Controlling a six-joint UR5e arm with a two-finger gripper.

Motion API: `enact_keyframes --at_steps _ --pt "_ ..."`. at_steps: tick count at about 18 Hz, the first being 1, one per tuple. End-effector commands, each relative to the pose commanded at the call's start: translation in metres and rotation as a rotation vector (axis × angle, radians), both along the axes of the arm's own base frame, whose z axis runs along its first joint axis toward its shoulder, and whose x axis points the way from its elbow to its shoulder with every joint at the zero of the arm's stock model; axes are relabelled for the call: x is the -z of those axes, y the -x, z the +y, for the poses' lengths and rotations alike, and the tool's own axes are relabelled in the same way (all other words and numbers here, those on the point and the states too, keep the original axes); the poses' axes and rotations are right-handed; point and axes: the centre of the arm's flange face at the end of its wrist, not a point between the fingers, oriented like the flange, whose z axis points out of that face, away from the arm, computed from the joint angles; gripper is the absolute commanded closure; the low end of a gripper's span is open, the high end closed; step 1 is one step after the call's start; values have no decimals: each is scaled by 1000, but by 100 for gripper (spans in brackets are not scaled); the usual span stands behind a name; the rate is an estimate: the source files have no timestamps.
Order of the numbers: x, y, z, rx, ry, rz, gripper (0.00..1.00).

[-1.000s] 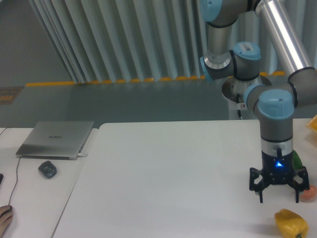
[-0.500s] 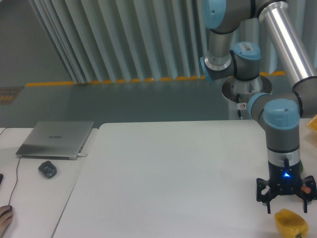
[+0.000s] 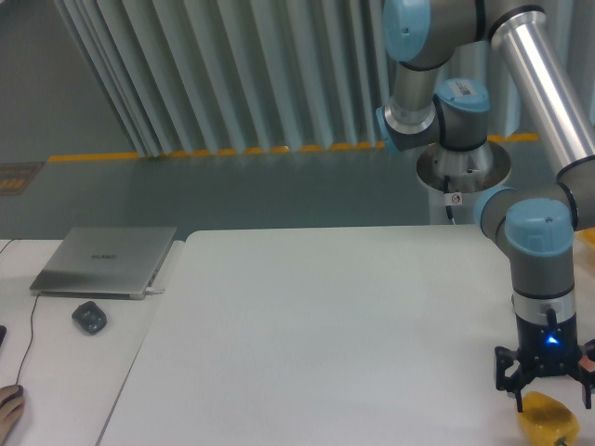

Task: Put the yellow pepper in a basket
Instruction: 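Close the gripper around the yellow bell pepper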

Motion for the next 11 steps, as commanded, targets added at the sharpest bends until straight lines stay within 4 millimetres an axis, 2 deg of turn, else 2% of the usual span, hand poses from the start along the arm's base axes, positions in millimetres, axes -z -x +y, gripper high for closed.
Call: enact_keyframes --at_steps 11 --pt "12 1 4 -3 9 -11 0"
